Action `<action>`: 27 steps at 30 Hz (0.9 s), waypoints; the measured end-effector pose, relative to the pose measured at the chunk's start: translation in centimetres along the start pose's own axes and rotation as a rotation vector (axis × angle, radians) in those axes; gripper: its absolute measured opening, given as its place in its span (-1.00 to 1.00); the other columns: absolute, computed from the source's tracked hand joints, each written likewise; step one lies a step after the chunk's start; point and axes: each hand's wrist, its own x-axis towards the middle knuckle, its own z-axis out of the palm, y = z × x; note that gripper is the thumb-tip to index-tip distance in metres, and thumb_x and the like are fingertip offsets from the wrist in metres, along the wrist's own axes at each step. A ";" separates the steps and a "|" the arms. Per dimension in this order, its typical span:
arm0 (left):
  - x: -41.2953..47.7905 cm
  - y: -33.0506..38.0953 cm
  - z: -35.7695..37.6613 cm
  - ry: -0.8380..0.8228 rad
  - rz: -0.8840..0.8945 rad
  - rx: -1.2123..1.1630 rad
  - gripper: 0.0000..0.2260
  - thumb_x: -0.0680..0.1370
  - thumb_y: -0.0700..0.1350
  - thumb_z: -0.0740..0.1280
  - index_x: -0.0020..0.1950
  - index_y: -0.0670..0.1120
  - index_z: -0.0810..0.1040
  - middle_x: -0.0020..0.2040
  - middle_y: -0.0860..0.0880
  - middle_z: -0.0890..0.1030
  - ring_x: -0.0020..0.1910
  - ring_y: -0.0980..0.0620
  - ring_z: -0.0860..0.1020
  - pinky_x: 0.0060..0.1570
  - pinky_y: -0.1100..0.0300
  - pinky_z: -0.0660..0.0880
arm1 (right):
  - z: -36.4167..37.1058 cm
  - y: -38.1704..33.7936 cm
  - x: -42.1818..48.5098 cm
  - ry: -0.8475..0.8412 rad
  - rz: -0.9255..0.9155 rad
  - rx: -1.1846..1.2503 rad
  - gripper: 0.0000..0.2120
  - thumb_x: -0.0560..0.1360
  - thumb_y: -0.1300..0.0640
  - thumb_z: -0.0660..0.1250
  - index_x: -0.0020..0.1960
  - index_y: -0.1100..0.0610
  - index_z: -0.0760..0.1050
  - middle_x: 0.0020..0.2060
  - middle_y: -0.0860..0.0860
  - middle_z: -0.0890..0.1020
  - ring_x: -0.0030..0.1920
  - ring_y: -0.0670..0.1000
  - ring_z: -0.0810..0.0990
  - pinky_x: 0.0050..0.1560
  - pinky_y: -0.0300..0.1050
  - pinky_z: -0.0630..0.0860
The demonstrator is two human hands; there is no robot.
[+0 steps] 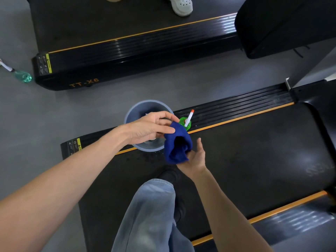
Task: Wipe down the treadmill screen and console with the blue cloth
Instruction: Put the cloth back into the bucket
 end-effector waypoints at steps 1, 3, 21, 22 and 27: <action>0.0 0.0 -0.1 0.009 -0.011 -0.002 -0.74 0.53 -0.36 0.29 0.15 -0.11 0.48 0.04 -0.11 0.62 -0.04 0.02 0.61 -0.16 0.26 0.56 | -0.2 0.0 -0.2 -0.014 -0.010 0.014 -0.32 0.47 -0.33 0.14 0.40 0.12 0.37 0.31 0.15 0.48 0.21 0.18 0.50 0.16 0.07 0.45; 0.0 -0.2 -0.4 0.008 -0.036 0.018 -0.73 0.54 -0.38 0.26 0.17 -0.11 0.51 0.10 -0.15 0.61 0.04 -0.04 0.59 -0.01 0.13 0.57 | -0.3 -0.1 -0.5 -0.034 -0.020 0.040 -0.33 0.43 -0.30 0.24 0.38 0.11 0.40 0.29 0.12 0.50 0.24 0.17 0.50 0.21 0.08 0.47; 1.6 -3.8 -3.5 0.455 -0.036 0.986 -0.78 0.53 -0.23 0.35 0.16 -0.06 0.59 -0.06 0.00 0.57 -0.09 0.05 0.53 -0.01 0.18 0.45 | -1.0 -2.3 -1.4 0.256 -0.516 -1.218 -0.53 0.50 0.38 0.28 0.37 0.11 0.40 0.12 -0.03 0.56 0.11 -0.11 0.52 0.13 -0.30 0.47; 1.7 -4.0 -3.6 0.448 -0.032 1.029 -0.81 0.53 -0.22 0.34 0.12 -0.07 0.60 -0.03 -0.01 0.57 -0.08 0.03 0.53 0.01 0.15 0.47 | -1.1 -2.2 -1.3 0.322 -0.595 -1.354 -0.59 0.50 0.35 0.30 0.33 0.14 0.45 0.10 -0.01 0.58 0.07 -0.11 0.53 0.12 -0.31 0.45; 2.9 -4.4 -4.1 0.525 0.049 1.089 -0.90 0.56 -0.13 0.31 0.01 -0.09 0.58 0.03 -0.02 0.44 0.00 0.02 0.44 0.07 0.14 0.39 | -1.9 -2.2 -0.2 0.433 -0.819 -1.579 -0.83 0.51 0.19 0.32 0.09 0.19 0.52 0.03 0.03 0.46 0.01 0.00 0.51 0.14 -0.07 0.50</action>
